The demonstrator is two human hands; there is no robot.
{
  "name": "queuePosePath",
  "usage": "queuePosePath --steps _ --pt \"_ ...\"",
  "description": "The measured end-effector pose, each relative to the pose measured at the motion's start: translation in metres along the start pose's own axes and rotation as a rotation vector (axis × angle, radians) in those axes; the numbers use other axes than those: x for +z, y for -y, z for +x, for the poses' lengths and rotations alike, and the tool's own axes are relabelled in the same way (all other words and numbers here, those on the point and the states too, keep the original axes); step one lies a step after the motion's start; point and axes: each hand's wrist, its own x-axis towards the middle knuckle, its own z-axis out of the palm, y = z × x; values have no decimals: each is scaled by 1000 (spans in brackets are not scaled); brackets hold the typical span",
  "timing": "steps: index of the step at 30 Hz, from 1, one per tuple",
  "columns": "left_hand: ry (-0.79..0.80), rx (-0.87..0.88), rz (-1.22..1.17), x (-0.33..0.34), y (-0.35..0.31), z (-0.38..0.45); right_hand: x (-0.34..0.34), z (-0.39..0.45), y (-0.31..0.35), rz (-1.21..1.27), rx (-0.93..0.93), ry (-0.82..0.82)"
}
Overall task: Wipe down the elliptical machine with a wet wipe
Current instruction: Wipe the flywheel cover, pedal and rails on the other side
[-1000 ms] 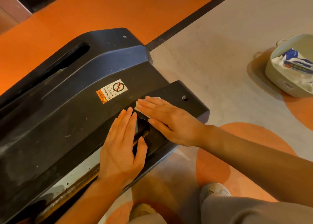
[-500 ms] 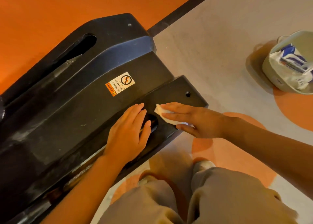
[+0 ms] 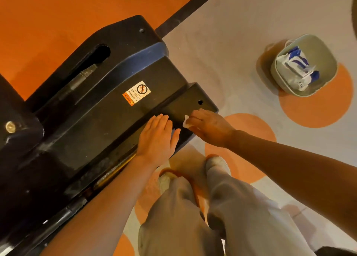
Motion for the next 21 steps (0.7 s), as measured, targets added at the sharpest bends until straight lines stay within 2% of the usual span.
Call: queuePosePath --steps 3,14,21 --pt "26 3 23 -33 -12 -4 -42 -2 10 -59 10 -14" --pt "-176 193 98 -195 -49 -37 -224 1 66 -227 8 -17" --pt "-212 290 224 -296 -69 -39 -325 17 102 -328 -79 -62"
